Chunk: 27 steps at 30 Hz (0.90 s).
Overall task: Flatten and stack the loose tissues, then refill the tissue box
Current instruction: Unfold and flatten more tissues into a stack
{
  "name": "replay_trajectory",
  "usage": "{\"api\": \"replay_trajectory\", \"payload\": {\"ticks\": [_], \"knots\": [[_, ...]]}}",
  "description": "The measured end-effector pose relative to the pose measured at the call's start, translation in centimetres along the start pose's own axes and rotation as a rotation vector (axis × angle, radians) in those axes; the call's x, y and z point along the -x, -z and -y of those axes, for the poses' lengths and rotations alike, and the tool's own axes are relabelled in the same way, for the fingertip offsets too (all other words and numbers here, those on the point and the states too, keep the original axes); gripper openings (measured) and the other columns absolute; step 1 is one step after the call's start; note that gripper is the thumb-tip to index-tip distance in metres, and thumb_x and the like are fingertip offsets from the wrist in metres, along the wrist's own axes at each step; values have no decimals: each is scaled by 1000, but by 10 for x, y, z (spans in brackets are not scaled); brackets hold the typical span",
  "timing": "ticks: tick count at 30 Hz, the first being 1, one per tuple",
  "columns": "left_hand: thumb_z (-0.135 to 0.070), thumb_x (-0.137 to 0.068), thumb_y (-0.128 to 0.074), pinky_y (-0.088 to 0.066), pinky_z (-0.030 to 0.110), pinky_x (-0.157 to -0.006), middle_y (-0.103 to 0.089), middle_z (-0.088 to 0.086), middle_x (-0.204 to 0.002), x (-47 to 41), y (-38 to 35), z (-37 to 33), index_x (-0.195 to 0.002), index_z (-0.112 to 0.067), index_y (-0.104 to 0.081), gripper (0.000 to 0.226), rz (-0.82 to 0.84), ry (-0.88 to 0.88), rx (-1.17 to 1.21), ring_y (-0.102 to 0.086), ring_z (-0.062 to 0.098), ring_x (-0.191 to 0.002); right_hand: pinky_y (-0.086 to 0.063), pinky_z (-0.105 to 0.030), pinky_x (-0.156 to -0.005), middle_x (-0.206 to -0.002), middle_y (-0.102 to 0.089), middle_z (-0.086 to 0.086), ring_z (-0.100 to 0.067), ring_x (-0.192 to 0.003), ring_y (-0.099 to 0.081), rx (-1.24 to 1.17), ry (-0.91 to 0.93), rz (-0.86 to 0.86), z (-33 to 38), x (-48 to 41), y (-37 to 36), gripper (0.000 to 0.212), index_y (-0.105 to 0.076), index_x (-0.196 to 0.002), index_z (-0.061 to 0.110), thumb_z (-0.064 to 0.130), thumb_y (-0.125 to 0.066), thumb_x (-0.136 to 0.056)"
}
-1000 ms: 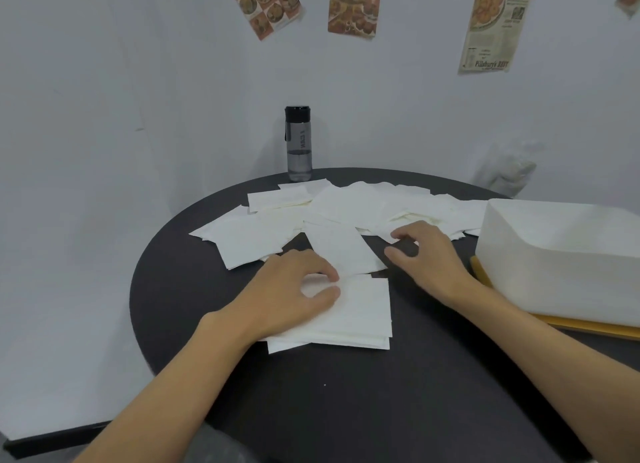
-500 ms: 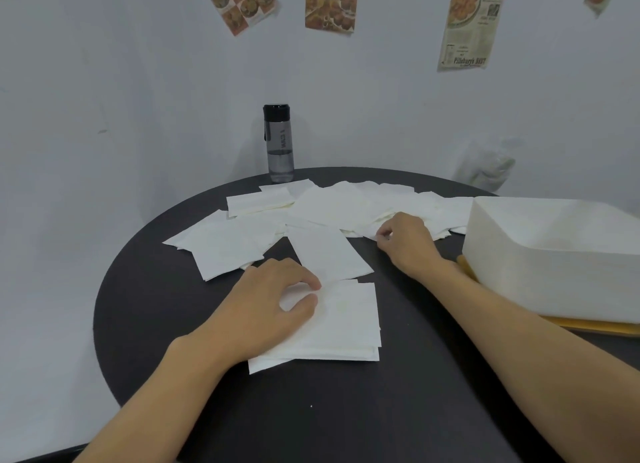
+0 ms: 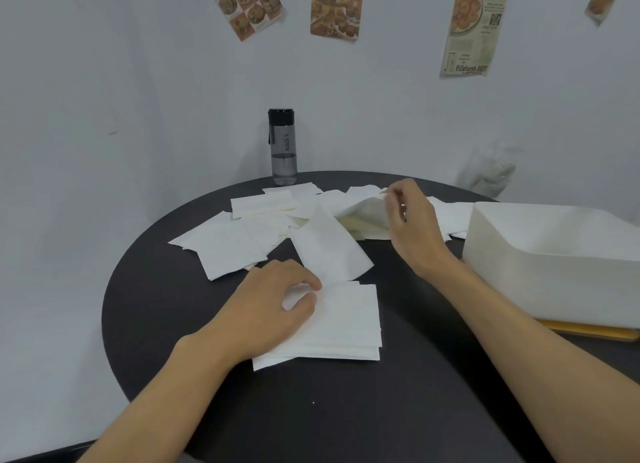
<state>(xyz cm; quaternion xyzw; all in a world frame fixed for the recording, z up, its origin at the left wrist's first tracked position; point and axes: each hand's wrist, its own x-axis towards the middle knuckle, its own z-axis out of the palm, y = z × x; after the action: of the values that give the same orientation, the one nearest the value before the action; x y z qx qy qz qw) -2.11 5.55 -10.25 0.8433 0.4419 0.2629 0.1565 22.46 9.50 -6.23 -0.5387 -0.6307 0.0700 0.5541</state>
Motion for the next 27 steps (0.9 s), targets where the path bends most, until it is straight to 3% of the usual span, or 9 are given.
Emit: {"api": "replay_trajectory", "payload": {"ticks": [7,10,12,16,19,21,23,25,27], "knots": [[-46,-90,-44,-37,32,-107,-61,-28,-109,3,2,-6,-106,-39,-65,27,-39,5,-14,-51,-2,-112,-40,-12,-70,-83,-53,7,0,-72,-48,-266,41,-225,29,-3,17,10,-53,-96,12,9,-46,-103],[-39,-97,-53,-35,32,-107,-59,-29,-110,3,2,-7,-110,-38,-63,17,-103,-3,-15,-49,-4,-114,-39,-17,-67,-81,-51,8,1,-69,-47,-412,-47,-311,36,-6,25,17,-52,-90,21,12,-45,-103],[-36,-96,-58,-35,29,-108,-57,-30,-117,4,3,-8,-120,-39,-59,24,-194,32,64,-47,-5,-119,-38,-22,-63,-76,-48,7,-5,-66,-44,-515,-143,-278,37,-6,25,19,-53,-87,25,17,-45,-102],[-36,-92,-68,-40,10,-93,-57,-20,-127,-2,12,-12,-132,-34,-50,44,-409,165,382,-51,-7,-119,-38,-36,-72,-87,-52,-5,-22,-83,-45,-679,-221,-136,43,-2,18,16,-61,-82,29,28,-50,-94],[-48,-84,-72,-47,21,-96,-63,-17,-128,-6,19,-15,-129,-33,-52,52,-478,164,543,-59,-4,-116,-40,-32,-68,-90,-54,-6,-23,-87,-47,-779,-261,-59,52,2,12,20,-58,-87,19,18,-46,-103],[-48,-84,-76,-51,24,-92,-72,-14,-118,-6,23,-18,-121,-28,-62,44,-474,135,699,-66,3,-111,-40,-33,-69,-95,-53,-9,-23,-88,-47,-793,-290,-8,53,6,7,20,-57,-89,17,17,-44,-105],[-32,-90,-70,-54,23,-82,-77,-7,-104,-5,24,-25,-114,-19,-68,28,-478,122,815,-73,9,-96,-38,-37,-74,-96,-52,-9,-23,-88,-47,-775,-325,29,53,8,1,18,-58,-89,19,21,-46,-103],[-18,-96,-64,-53,17,-65,-78,-3,-89,-4,24,-29,-106,-13,-72,14,-519,118,826,-73,8,-76,-34,-40,-76,-95,-51,-7,-23,-89,-44,-747,-338,65,53,10,-3,16,-61,-86,25,28,-50,-98],[-12,-97,-63,-57,23,-63,-78,3,-84,-3,24,-29,-101,-14,-73,11,-563,129,832,-74,14,-73,-35,-35,-71,-91,-48,-7,-24,-86,-41,-718,-323,79,52,11,-4,21,-61,-81,27,28,-51,-99]]}}
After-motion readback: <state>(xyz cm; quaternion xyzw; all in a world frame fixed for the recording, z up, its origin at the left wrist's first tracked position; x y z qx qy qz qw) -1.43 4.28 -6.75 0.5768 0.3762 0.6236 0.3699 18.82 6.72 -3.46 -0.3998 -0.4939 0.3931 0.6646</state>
